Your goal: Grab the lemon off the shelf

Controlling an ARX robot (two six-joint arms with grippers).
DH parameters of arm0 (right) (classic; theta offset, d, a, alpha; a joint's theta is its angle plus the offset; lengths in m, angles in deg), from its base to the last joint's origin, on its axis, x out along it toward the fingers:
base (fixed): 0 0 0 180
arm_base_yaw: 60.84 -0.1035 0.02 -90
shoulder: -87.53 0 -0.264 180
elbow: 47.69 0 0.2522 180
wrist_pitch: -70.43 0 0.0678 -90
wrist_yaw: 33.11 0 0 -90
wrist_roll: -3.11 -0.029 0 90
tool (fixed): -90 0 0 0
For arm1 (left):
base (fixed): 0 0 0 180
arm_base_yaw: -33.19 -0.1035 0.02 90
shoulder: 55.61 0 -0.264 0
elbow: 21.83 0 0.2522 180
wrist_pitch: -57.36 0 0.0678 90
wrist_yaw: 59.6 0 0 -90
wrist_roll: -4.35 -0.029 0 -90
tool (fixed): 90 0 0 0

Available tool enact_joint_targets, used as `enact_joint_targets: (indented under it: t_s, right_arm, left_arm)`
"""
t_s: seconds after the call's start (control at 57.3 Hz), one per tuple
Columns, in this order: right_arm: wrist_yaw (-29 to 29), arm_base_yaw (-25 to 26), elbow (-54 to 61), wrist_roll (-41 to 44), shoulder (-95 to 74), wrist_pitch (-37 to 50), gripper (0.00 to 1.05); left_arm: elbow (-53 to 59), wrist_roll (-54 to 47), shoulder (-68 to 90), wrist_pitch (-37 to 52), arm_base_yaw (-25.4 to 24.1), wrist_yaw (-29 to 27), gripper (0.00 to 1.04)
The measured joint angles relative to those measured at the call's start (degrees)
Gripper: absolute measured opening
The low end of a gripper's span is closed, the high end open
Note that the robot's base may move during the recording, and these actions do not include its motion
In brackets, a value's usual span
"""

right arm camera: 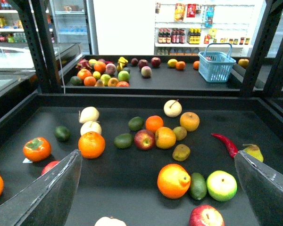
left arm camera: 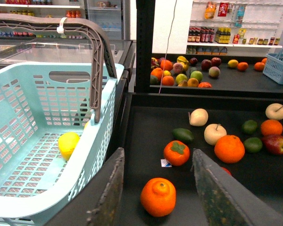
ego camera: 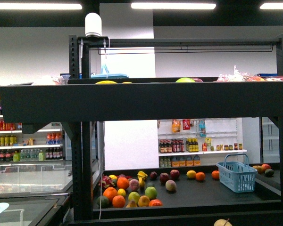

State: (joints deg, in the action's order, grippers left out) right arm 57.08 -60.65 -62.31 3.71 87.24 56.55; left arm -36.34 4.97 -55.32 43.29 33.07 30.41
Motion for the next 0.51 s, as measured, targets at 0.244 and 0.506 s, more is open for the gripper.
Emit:
enact_joint_targets:
  t_s: [0.244, 0.506]
  right_arm:
    - [0.0, 0.0, 0.0, 0.0, 0.0, 0.0, 0.97]
    - [0.0, 0.0, 0.0, 0.0, 0.0, 0.0, 0.97]
  left_arm:
    - [0.0, 0.0, 0.0, 0.0, 0.0, 0.0, 0.97]
    - [0.0, -0.1, 0.0, 0.0, 0.0, 0.0, 0.97]
